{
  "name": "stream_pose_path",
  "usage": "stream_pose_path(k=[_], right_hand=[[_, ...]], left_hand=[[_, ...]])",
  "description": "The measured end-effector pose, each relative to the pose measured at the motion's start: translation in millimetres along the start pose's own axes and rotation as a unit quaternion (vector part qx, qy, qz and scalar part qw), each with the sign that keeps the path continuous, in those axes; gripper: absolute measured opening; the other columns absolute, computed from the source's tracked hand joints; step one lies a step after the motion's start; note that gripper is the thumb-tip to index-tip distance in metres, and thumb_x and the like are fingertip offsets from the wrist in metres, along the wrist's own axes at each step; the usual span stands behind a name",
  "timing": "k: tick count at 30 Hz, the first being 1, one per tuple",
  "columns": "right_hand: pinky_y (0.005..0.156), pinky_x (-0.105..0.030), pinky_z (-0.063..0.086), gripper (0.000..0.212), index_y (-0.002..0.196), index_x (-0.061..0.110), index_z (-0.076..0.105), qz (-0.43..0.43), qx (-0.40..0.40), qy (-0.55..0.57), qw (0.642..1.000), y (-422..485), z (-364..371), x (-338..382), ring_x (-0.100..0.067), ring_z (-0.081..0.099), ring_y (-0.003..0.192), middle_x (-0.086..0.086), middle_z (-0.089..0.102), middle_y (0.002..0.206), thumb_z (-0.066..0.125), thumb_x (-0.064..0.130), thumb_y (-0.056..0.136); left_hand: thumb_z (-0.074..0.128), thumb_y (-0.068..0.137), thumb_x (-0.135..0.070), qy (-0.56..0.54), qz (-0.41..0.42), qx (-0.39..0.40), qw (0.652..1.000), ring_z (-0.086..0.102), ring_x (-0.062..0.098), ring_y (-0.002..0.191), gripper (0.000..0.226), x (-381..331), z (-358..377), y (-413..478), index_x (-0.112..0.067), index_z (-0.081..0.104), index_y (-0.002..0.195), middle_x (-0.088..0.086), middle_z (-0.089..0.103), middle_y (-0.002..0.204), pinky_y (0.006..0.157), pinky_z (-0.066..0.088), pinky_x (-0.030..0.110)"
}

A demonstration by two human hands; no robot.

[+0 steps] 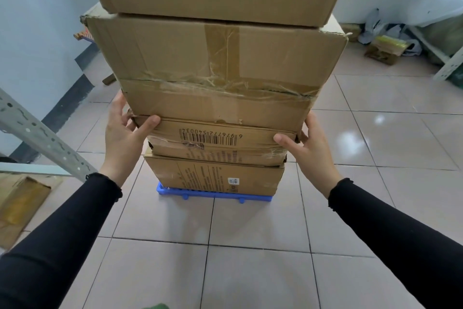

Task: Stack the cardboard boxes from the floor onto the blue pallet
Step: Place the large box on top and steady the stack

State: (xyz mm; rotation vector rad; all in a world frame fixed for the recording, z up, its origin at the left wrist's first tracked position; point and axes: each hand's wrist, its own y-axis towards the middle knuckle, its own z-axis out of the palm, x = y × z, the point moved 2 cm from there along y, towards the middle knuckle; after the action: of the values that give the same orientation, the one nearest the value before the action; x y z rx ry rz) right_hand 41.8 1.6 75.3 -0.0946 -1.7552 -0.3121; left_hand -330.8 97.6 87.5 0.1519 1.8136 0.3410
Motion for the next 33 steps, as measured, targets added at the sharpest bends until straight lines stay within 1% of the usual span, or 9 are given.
stream_pose_path(k=[3,6,8,10,13,17,21,27,33], right_hand=[[0.122,-0.037,0.033,0.113,0.165,0.026,0.009,0.042,-0.002,-0.007,0.999,-10,1,-22,-0.007,0.03,0.152,0.009,0.025,0.169,0.086,0.032,0.082],[0.124,-0.041,0.026,0.11,0.164,0.027,0.015,0.107,0.027,-0.054,0.992,-17,5,-48,-0.013,0.026,0.154,0.007,0.027,0.168,0.084,0.044,0.08],[0.12,-0.041,0.034,0.107,0.156,0.026,0.03,0.128,0.051,-0.116,0.984,-18,9,-62,-0.015,0.037,0.149,0.006,0.041,0.161,0.081,0.066,0.07],[0.108,-0.025,0.042,0.085,0.146,0.029,0.042,0.139,0.068,-0.125,0.98,-16,13,-70,-0.002,0.049,0.135,0.012,0.054,0.148,0.081,0.059,0.076],[0.082,-0.005,0.046,0.055,0.135,0.034,0.046,0.123,0.065,-0.093,0.986,-14,18,-73,0.024,0.055,0.106,0.025,0.061,0.127,0.077,0.024,0.091],[0.076,0.001,0.045,0.051,0.134,0.032,0.047,0.113,0.05,-0.105,0.987,-13,20,-80,0.026,0.056,0.099,0.022,0.063,0.124,0.074,0.017,0.093],[0.072,-0.006,0.046,0.048,0.132,0.03,0.047,0.104,0.043,-0.141,0.984,-10,19,-82,0.019,0.058,0.088,0.019,0.065,0.115,0.073,0.017,0.093],[0.088,-0.032,0.054,0.049,0.134,0.028,0.046,0.09,0.043,-0.163,0.982,-7,18,-86,-0.007,0.063,0.109,0.012,0.067,0.123,0.073,0.025,0.093],[0.081,-0.017,0.047,0.053,0.137,0.029,0.044,0.097,0.048,-0.166,0.98,-5,17,-85,0.007,0.058,0.104,0.016,0.065,0.12,0.073,0.024,0.093]], left_hand=[[0.081,0.086,-0.042,0.044,-0.056,0.007,0.997,0.043,0.01,0.145,0.094,30,-5,-13,-0.025,0.026,0.161,0.0,0.041,0.161,0.118,0.036,0.036],[0.081,0.081,-0.051,0.091,-0.133,0.037,0.986,0.04,0.005,0.145,0.095,60,-3,-27,-0.026,0.033,0.159,-0.008,0.043,0.16,0.12,0.034,0.037],[0.081,0.083,-0.045,0.095,-0.153,0.065,0.981,0.05,-0.017,0.126,0.079,69,3,-34,-0.03,0.043,0.151,-0.028,0.055,0.144,0.106,0.043,0.016],[0.08,0.088,-0.031,0.107,-0.151,0.08,0.979,0.053,-0.031,0.101,0.06,72,9,-35,-0.036,0.05,0.14,-0.034,0.063,0.119,0.082,0.044,-0.001],[0.08,0.088,-0.027,0.108,-0.153,0.09,0.978,0.065,-0.009,0.103,0.048,78,12,-34,-0.03,0.06,0.132,-0.017,0.071,0.117,0.087,0.054,0.02],[0.081,0.086,-0.027,0.101,-0.15,0.08,0.98,0.069,0.012,0.108,0.038,85,12,-34,-0.035,0.064,0.119,-0.011,0.073,0.115,0.088,0.055,0.03],[0.081,0.086,-0.028,0.091,-0.147,0.067,0.983,0.069,0.011,0.106,0.035,85,15,-35,-0.043,0.062,0.111,-0.013,0.073,0.112,0.082,0.053,0.024],[0.081,0.086,-0.029,0.09,-0.151,0.061,0.983,0.071,0.012,0.103,0.035,86,15,-35,-0.041,0.063,0.113,-0.013,0.075,0.11,0.08,0.053,0.022],[0.08,0.085,-0.031,0.093,-0.145,0.054,0.983,0.07,0.015,0.105,0.041,88,16,-37,-0.034,0.064,0.122,-0.01,0.074,0.112,0.083,0.055,0.027]])
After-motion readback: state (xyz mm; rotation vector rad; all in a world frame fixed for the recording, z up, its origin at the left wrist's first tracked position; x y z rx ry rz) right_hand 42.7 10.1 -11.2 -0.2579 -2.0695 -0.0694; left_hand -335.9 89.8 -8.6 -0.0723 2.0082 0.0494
